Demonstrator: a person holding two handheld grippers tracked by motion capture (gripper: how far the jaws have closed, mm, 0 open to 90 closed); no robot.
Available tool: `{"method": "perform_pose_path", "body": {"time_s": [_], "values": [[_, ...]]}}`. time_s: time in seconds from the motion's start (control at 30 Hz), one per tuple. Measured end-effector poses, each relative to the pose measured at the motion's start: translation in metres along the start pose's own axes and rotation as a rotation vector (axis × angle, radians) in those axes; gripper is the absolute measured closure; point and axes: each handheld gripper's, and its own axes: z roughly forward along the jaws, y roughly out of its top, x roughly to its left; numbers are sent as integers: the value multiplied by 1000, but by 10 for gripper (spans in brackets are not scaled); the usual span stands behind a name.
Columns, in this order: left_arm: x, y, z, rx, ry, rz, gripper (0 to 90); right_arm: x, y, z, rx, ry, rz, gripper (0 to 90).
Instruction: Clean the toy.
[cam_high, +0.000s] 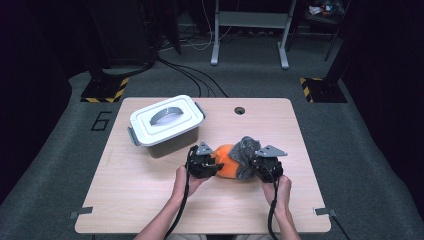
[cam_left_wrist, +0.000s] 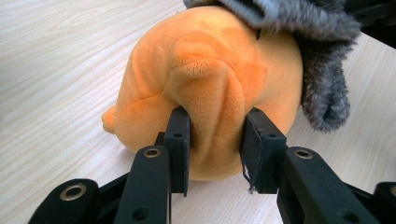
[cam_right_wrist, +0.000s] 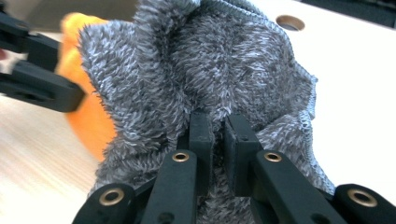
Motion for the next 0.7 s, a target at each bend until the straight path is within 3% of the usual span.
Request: {"method": "perform_pose_path", "body": {"time_s": [0.27, 0.37, 0.53, 0.7], "values": [[3, -2, 1, -4, 6, -1, 650, -12, -12, 7, 34, 2, 67, 827], [4, -2, 0, 5, 12, -2, 649, -11, -10, 1, 3, 6, 63, 827], [3, -2, 0, 0, 7, -2, 649, 10, 3, -16, -61, 23, -5, 828], [3, -1, 1, -4, 8, -10, 649, 39, 18, -18, -68, 43, -92, 827]]}}
